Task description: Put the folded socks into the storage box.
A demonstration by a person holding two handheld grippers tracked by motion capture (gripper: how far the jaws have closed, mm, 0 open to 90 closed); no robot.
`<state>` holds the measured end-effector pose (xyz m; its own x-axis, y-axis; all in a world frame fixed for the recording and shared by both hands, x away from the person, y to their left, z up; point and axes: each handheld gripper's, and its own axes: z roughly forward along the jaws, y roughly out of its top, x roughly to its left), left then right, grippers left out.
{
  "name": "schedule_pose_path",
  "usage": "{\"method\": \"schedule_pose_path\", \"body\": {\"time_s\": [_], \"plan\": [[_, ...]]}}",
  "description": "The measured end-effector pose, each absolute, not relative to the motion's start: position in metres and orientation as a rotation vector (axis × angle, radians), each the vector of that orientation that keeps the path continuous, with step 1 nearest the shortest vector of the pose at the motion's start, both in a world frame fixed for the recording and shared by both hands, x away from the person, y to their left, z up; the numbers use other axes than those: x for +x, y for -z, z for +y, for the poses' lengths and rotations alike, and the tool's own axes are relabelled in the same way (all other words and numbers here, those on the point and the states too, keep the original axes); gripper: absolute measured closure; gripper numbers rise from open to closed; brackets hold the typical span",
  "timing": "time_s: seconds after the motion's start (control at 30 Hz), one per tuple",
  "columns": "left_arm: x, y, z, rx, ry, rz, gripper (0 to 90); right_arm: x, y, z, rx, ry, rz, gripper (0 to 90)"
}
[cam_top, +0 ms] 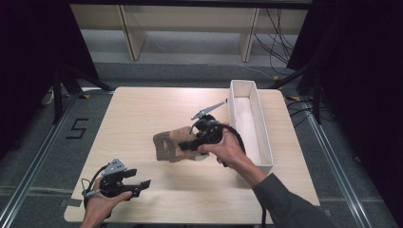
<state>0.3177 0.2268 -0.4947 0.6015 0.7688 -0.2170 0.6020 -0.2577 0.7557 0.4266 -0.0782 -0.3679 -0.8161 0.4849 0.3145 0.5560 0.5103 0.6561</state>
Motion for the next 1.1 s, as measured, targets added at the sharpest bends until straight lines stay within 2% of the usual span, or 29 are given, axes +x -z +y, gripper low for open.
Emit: {"method": "schedule_pose_path", "body": {"time_s": [0.03,0.07,0.23,0.47,1.1], "plan": [[0.318,0.496,0.229,2.018,-0.237,1.078,22.8,0.430,0.356,-0.083,-0.924,1.190,-2.694,58.6],[0.318,0.499,0.226,1.988,-0.233,1.090,22.7,0.432,0.348,-0.087,-0.929,1.184,-2.717,58.6],[0.318,0.505,0.228,2.057,-0.195,1.104,16.8,0.443,0.325,-0.106,-0.966,1.156,-2.796,58.5],[0.316,0.507,0.229,2.100,-0.187,1.116,16.4,0.453,0.302,-0.140,-1.105,1.136,-2.832,58.5],[0.314,0.507,0.225,2.145,-0.190,1.076,18.2,0.477,0.265,-0.243,-1.416,1.208,-2.898,58.4]]}}
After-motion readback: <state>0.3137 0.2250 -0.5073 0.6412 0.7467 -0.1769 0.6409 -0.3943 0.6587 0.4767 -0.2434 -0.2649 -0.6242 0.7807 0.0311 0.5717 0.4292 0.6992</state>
